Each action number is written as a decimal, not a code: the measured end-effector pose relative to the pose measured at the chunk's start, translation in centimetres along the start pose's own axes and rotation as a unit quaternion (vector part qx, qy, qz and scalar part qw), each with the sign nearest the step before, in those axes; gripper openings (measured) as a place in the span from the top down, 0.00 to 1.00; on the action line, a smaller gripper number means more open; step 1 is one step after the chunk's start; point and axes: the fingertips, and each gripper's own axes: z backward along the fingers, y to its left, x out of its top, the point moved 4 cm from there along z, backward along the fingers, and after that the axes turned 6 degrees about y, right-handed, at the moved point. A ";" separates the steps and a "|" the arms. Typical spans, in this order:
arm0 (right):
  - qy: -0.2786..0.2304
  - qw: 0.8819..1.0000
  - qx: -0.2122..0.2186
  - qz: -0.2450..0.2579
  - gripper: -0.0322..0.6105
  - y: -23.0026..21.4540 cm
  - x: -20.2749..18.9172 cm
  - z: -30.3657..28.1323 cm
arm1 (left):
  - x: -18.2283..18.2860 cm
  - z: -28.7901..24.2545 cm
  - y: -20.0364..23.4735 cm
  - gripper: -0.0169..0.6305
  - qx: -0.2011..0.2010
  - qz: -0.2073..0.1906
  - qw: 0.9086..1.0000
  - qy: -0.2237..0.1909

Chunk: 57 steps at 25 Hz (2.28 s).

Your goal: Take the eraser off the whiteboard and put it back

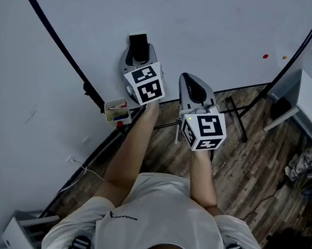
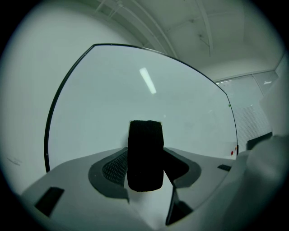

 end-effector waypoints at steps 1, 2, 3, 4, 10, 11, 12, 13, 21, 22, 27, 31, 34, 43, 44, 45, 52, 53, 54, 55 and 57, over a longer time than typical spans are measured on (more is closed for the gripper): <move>0.000 1.000 -0.001 0.000 0.93 -0.1 0.0 0.0 | -0.1 -0.1 0.0 0.63 0.001 -0.001 1.000 0.001; 0.000 1.000 -0.001 -0.001 0.93 -0.2 0.0 0.0 | -0.1 -0.2 0.0 0.63 0.002 0.000 1.000 0.002; 0.000 1.000 -0.002 -0.002 0.93 -0.3 0.0 0.0 | -0.1 -0.3 -0.1 0.63 0.002 0.002 1.000 0.004; 0.000 1.000 -0.003 -0.002 0.93 -0.4 0.1 0.0 | -0.1 -0.4 -0.1 0.63 0.003 0.006 1.000 0.005; -0.002 1.000 -0.006 -0.005 0.93 -1.0 -0.1 0.0 | 0.1 -0.8 -0.1 0.63 0.009 0.006 1.000 0.007; -0.002 1.000 -0.007 -0.005 0.93 -1.0 -0.1 0.0 | -0.1 -0.9 -0.1 0.63 0.009 0.007 1.000 0.007; -0.002 1.000 -0.007 -0.005 0.93 -1.0 -0.2 0.0 | -0.2 -0.9 0.0 0.63 0.010 0.007 1.000 0.008; -0.002 1.000 -0.007 -0.005 0.93 -1.1 -0.3 -0.1 | -0.3 -1.0 0.1 0.63 0.012 0.007 1.000 0.009; -0.003 1.000 -0.006 -0.007 0.93 -1.4 -0.1 -0.1 | 0.2 -1.1 0.0 0.63 0.016 0.001 1.000 0.003; -0.004 1.000 -0.005 -0.007 0.93 -1.4 -0.1 -0.1 | 0.2 -1.1 0.0 0.63 0.017 0.001 1.000 0.002; -0.003 1.000 -0.004 -0.007 0.93 -1.5 -0.1 -0.1 | -0.1 -1.4 -0.3 0.61 0.006 0.000 1.000 0.005; -0.005 1.000 -0.004 -0.008 0.93 -1.7 -0.1 -0.1 | -0.3 -1.6 -0.2 0.58 0.004 0.000 1.000 0.006; -0.006 1.000 -0.005 -0.009 0.93 -1.8 0.0 0.0 | -0.3 -1.5 -0.3 0.56 0.000 0.000 1.000 0.007; -0.008 1.000 -0.004 -0.007 0.93 -1.5 0.1 0.0 | -0.5 -0.5 -0.5 0.53 -0.019 0.009 1.000 0.004; -0.008 1.000 -0.005 -0.007 0.93 -1.5 0.1 0.1 | -0.5 -0.3 -0.5 0.53 -0.018 0.008 1.000 0.004; -0.009 1.000 -0.005 -0.007 0.93 -1.5 0.2 0.3 | -0.5 -0.1 -0.5 0.53 -0.017 0.006 1.000 0.004; -0.009 1.000 -0.005 -0.005 0.93 -1.2 0.4 0.6 | -0.4 1.0 -0.5 0.53 -0.016 0.000 1.000 0.001; -0.009 1.000 -0.006 -0.005 0.93 -1.2 0.4 0.7 | -0.4 1.1 -0.6 0.53 -0.017 0.000 1.000 0.000; -0.009 1.000 -0.005 -0.004 0.93 -1.1 0.4 0.7 | -0.4 1.3 -0.6 0.53 -0.018 0.001 1.000 -0.001; -0.009 1.000 -0.005 -0.004 0.93 -1.1 0.4 0.7 | -0.3 1.4 -0.6 0.53 -0.019 0.002 1.000 -0.002; -0.009 1.000 -0.005 -0.003 0.93 -1.0 0.4 0.8 | -0.4 1.7 -0.6 0.53 -0.021 0.004 1.000 -0.003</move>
